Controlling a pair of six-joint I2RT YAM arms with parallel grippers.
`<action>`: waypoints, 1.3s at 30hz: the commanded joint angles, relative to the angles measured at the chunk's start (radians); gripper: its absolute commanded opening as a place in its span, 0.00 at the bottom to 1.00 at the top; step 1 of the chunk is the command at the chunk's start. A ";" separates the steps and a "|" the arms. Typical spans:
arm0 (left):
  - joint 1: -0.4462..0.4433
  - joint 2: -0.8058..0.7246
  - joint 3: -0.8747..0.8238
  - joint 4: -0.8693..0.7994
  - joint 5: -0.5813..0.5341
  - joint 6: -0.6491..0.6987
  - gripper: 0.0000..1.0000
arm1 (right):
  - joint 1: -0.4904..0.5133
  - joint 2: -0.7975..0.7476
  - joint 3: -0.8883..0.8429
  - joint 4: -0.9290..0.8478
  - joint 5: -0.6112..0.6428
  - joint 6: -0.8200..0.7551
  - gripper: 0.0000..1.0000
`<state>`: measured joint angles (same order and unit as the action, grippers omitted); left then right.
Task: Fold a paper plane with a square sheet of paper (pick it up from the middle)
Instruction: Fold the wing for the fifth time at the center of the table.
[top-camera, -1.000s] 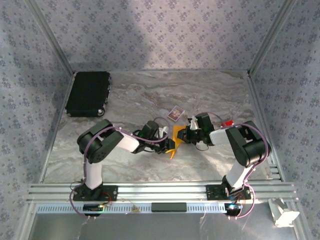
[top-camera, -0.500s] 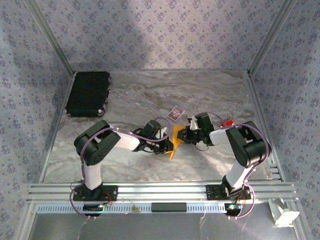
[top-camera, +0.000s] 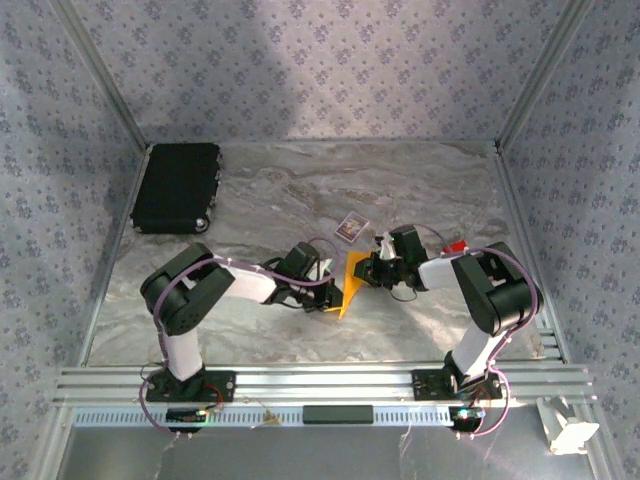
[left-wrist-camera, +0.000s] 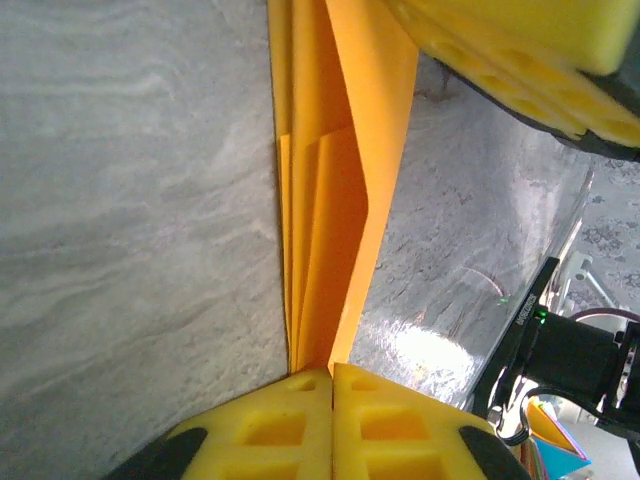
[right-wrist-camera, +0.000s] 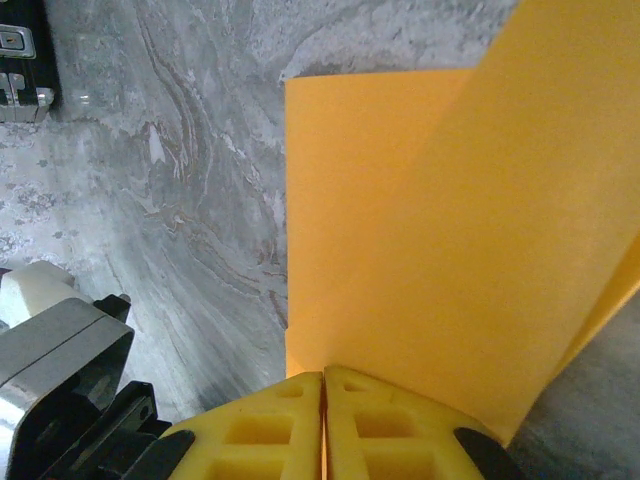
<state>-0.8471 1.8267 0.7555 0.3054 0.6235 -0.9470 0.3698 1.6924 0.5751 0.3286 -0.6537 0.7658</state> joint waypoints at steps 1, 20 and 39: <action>-0.011 -0.021 -0.024 -0.079 0.034 0.027 0.01 | 0.006 0.035 -0.014 -0.136 0.113 -0.036 0.10; -0.027 -0.017 -0.025 -0.169 0.094 0.089 0.00 | 0.006 0.036 -0.008 -0.171 0.141 -0.039 0.09; -0.026 -0.038 -0.032 -0.256 0.033 0.129 0.01 | 0.009 0.042 -0.005 -0.174 0.142 -0.038 0.09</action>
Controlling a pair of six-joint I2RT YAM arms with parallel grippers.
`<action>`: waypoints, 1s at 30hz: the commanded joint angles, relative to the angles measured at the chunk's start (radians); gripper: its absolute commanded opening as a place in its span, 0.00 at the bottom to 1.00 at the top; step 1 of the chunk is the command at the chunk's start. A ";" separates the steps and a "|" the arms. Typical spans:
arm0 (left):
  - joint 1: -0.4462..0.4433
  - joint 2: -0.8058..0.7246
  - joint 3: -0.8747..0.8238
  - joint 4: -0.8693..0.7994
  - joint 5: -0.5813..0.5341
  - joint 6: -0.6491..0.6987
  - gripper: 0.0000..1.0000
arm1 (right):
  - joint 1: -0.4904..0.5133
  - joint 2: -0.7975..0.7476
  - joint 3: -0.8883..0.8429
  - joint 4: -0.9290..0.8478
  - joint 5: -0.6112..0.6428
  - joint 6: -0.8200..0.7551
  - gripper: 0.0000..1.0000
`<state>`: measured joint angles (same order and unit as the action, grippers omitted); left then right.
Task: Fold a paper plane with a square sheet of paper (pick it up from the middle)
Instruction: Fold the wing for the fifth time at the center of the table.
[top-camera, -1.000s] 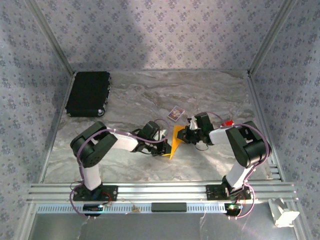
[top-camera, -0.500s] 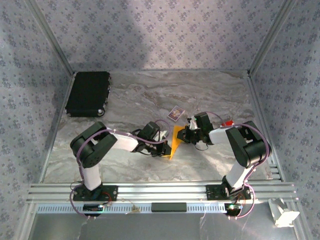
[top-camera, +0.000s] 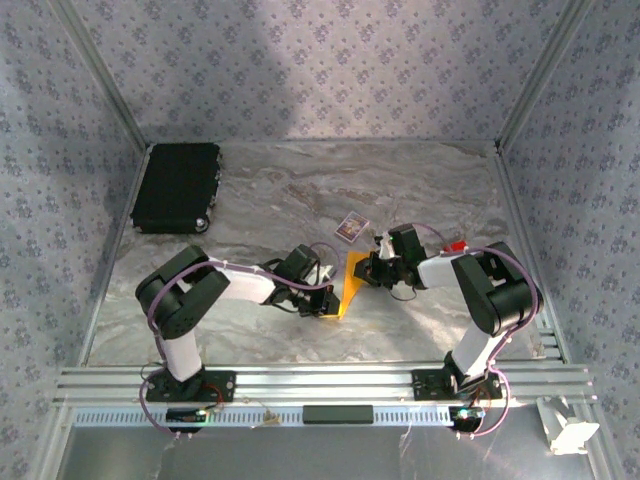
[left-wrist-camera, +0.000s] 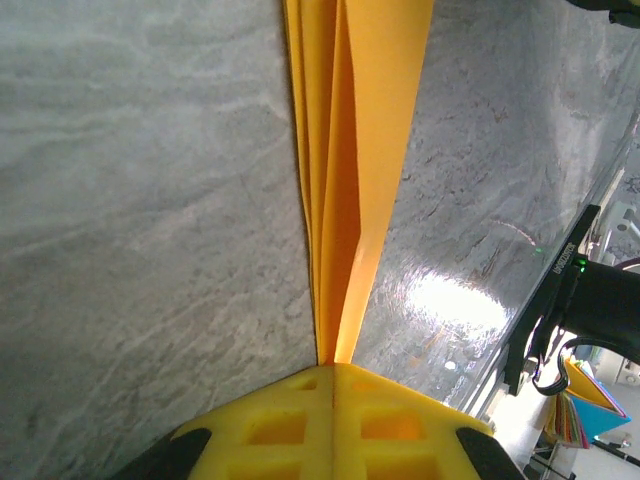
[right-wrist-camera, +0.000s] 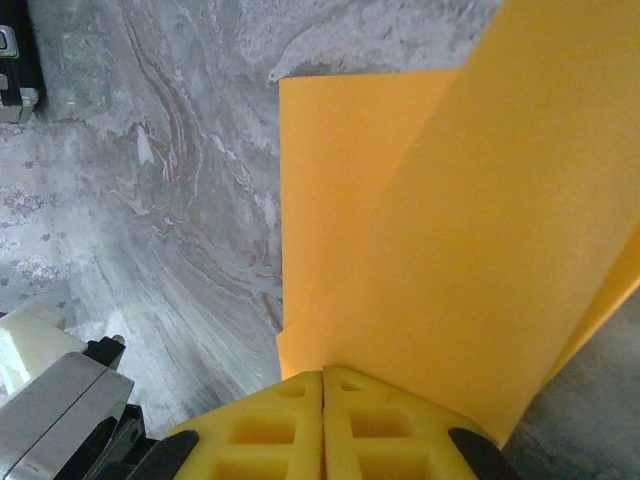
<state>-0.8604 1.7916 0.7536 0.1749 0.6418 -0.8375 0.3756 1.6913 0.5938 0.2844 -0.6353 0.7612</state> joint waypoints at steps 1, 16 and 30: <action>-0.013 -0.003 -0.031 -0.125 0.013 0.019 0.04 | 0.003 0.044 -0.023 -0.129 0.123 -0.034 0.08; -0.005 -0.210 -0.030 -0.077 -0.085 0.013 0.07 | 0.003 0.041 -0.020 -0.130 0.124 -0.031 0.08; -0.012 0.073 0.265 -0.062 0.021 0.036 0.03 | 0.006 0.038 -0.018 -0.137 0.118 -0.031 0.08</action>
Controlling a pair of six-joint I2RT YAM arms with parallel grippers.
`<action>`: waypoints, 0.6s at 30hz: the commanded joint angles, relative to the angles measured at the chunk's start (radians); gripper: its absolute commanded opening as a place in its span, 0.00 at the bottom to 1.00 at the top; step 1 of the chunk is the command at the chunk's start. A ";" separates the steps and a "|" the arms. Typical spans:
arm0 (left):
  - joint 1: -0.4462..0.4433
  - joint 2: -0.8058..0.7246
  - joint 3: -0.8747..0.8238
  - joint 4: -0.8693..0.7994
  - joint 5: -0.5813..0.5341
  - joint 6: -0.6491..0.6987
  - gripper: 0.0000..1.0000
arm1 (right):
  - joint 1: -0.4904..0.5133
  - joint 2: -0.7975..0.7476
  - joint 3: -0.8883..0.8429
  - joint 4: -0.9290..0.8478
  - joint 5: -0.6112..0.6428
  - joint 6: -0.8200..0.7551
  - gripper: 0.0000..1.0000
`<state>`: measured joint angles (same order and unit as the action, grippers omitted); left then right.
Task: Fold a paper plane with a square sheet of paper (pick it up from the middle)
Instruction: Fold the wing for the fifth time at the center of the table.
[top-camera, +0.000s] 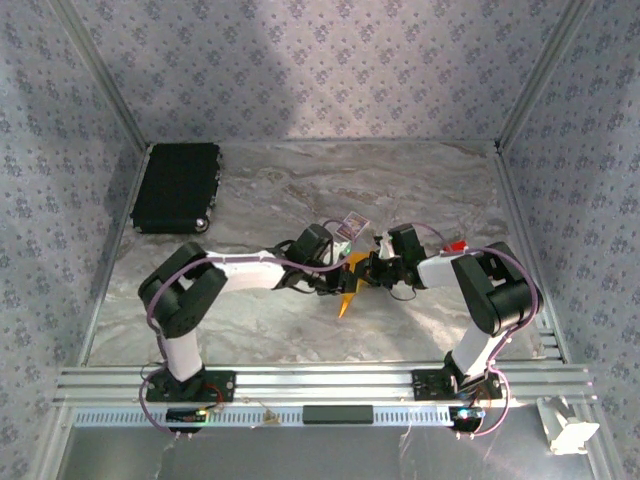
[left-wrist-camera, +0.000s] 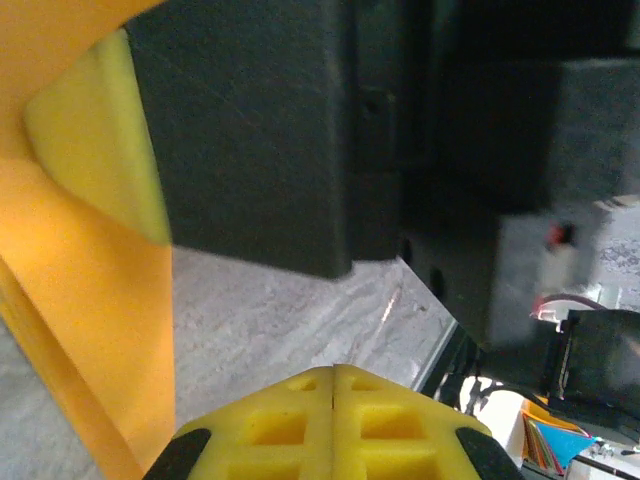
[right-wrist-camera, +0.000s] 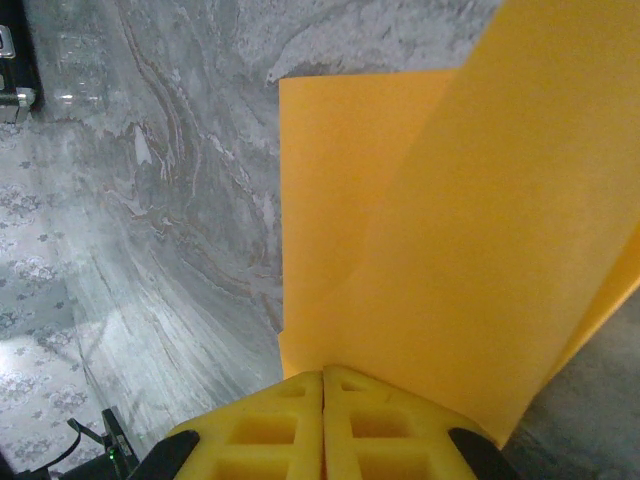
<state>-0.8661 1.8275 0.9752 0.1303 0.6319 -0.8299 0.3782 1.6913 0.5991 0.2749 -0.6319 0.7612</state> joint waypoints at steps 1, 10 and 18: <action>-0.008 0.052 0.060 -0.031 0.031 0.036 0.03 | 0.003 0.038 -0.023 -0.127 0.118 -0.031 0.08; -0.009 0.142 0.114 -0.109 0.012 0.090 0.03 | 0.003 0.040 -0.029 -0.117 0.118 -0.023 0.08; -0.024 0.138 0.061 -0.186 -0.045 0.157 0.03 | 0.002 0.049 -0.029 -0.118 0.120 -0.023 0.09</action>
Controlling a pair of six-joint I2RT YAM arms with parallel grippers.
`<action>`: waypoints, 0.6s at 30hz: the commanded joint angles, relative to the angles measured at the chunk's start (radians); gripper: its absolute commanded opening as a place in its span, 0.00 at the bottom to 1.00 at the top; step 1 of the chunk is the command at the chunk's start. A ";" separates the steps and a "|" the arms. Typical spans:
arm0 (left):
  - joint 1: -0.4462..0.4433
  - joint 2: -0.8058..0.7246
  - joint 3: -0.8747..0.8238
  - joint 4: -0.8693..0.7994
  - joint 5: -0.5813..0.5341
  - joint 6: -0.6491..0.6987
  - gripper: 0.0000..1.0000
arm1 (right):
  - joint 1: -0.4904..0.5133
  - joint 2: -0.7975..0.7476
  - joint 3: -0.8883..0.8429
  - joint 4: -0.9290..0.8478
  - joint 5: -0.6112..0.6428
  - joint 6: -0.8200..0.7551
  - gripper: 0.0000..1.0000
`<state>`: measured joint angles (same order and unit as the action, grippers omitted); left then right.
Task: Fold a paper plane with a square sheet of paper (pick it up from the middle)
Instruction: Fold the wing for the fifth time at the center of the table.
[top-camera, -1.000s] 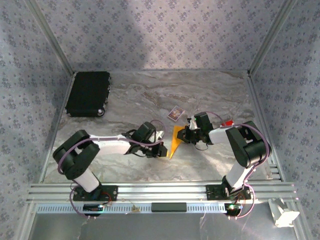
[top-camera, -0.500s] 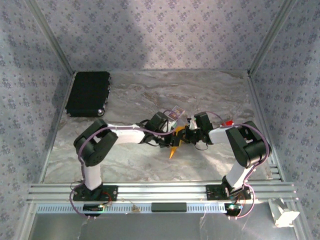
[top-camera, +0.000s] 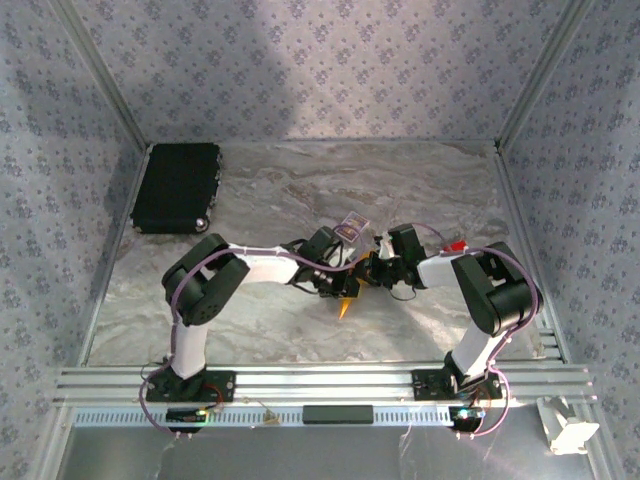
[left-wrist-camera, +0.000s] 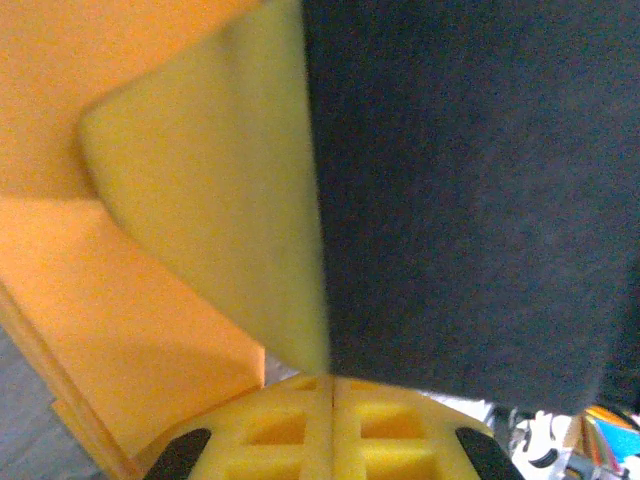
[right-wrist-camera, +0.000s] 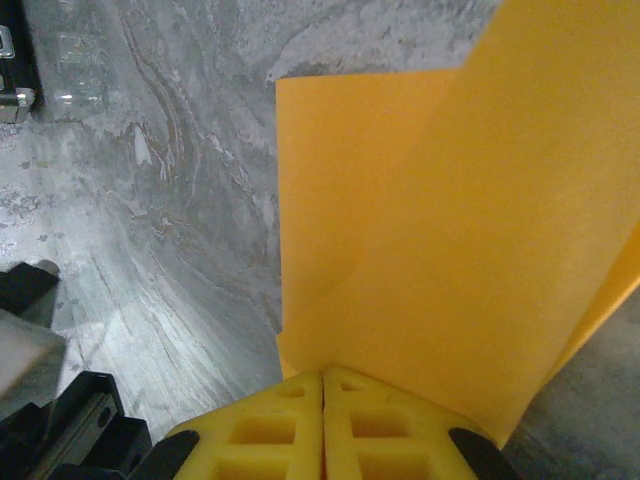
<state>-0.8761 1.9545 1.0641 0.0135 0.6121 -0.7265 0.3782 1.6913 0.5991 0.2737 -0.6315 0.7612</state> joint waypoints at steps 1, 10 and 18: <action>-0.016 0.010 -0.036 -0.073 -0.030 0.059 0.03 | 0.003 0.048 -0.029 -0.117 0.120 -0.024 0.09; -0.035 -0.048 -0.141 -0.072 -0.058 0.063 0.02 | 0.001 0.054 -0.030 -0.123 0.124 -0.026 0.09; -0.046 -0.123 -0.210 -0.110 -0.059 0.092 0.02 | 0.002 0.053 -0.030 -0.123 0.124 -0.026 0.09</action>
<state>-0.9035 1.8538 0.9062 0.0570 0.5484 -0.6693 0.3782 1.6917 0.5991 0.2729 -0.6312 0.7612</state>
